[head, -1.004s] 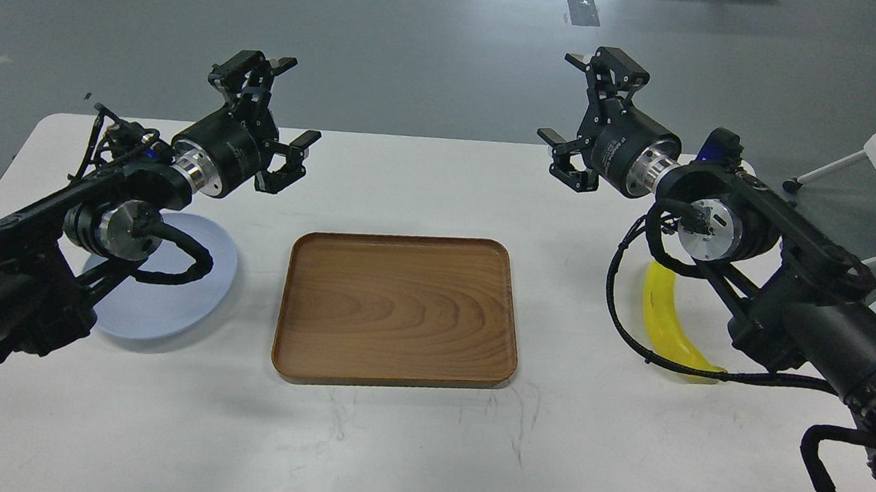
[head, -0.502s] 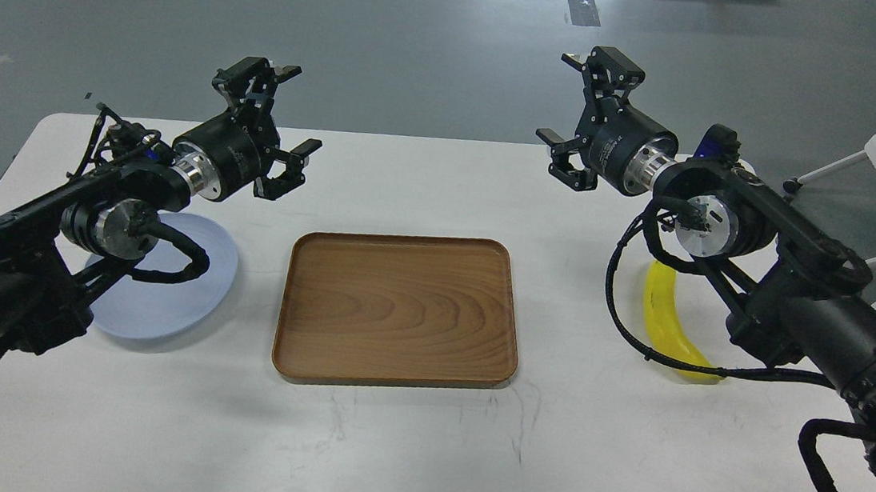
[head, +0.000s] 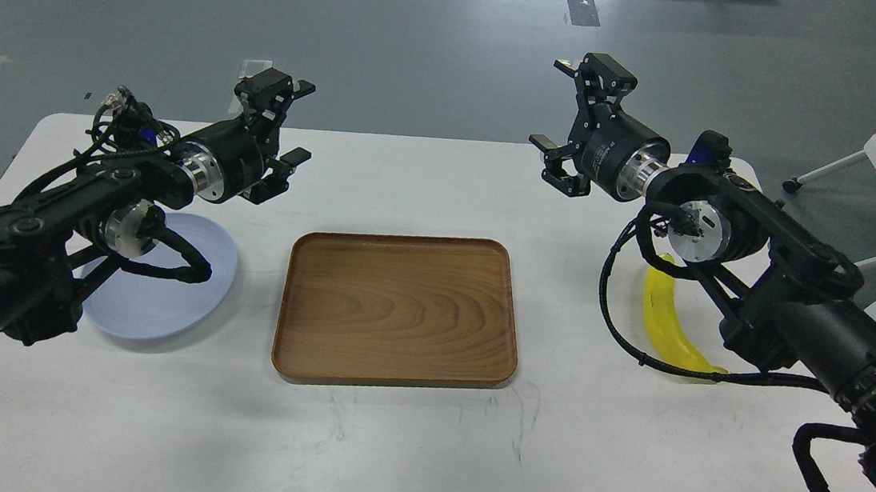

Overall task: Place banana on plate with both arms
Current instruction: 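Move the left gripper down to the edge of the light blue plate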

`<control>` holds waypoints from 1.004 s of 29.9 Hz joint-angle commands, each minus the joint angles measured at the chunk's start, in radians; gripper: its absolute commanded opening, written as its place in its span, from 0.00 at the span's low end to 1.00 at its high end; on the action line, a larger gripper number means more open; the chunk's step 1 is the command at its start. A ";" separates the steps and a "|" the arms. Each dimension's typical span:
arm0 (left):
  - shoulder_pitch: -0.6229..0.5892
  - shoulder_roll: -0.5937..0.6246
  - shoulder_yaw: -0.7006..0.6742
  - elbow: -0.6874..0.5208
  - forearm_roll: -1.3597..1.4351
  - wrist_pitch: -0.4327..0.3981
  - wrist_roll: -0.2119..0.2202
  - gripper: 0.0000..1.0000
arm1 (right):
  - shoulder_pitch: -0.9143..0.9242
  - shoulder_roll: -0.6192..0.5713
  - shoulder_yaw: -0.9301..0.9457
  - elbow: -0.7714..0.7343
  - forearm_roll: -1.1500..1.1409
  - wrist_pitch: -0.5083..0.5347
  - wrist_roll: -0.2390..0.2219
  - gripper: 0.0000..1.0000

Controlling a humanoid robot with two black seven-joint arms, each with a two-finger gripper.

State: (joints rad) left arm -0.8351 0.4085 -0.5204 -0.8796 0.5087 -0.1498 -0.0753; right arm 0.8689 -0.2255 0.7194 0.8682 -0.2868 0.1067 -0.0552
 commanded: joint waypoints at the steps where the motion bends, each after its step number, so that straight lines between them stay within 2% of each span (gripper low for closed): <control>1: -0.009 0.024 0.000 -0.001 0.216 0.024 -0.011 0.98 | -0.002 0.000 0.000 0.000 0.000 -0.001 0.002 1.00; 2: -0.007 0.027 0.000 -0.001 0.262 0.041 -0.017 0.98 | -0.002 0.000 0.002 0.000 0.000 -0.001 0.002 1.00; 4: -0.006 0.024 0.000 -0.002 0.381 0.133 -0.030 0.98 | -0.002 -0.002 0.002 0.000 0.000 -0.001 0.002 1.00; 6: 0.007 0.041 0.011 -0.057 0.471 0.232 -0.032 0.98 | -0.002 -0.005 0.002 0.002 0.000 -0.001 0.002 1.00; 7: 0.008 0.047 0.020 -0.076 0.484 0.239 -0.032 0.98 | -0.002 -0.005 0.002 0.002 0.000 -0.001 0.002 1.00; 11: -0.005 0.136 0.118 -0.116 0.501 0.242 -0.037 0.98 | -0.002 -0.008 0.002 0.002 0.000 -0.001 0.002 1.00; 14: -0.019 0.214 0.201 -0.136 0.498 0.205 -0.064 0.98 | -0.013 -0.011 0.000 0.003 0.000 0.001 0.002 1.00; 18: -0.025 0.288 0.249 -0.177 0.499 0.200 -0.058 0.98 | -0.024 -0.011 0.000 0.006 0.000 0.004 0.002 1.00; 20: -0.026 0.337 0.314 -0.187 0.505 0.202 -0.058 0.98 | -0.027 -0.011 0.002 0.005 0.000 0.005 0.005 1.00; 23: -0.026 0.354 0.373 -0.187 0.539 0.202 -0.058 0.98 | -0.034 -0.015 0.000 0.003 0.000 0.010 0.011 1.00; 30: -0.004 0.398 0.384 -0.161 0.580 0.210 -0.073 0.98 | -0.067 -0.041 0.008 0.003 0.003 0.013 0.014 1.00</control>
State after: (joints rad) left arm -0.8483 0.7980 -0.1391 -1.0576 1.0842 0.0551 -0.1410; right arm 0.8076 -0.2603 0.7228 0.8715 -0.2852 0.1190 -0.0430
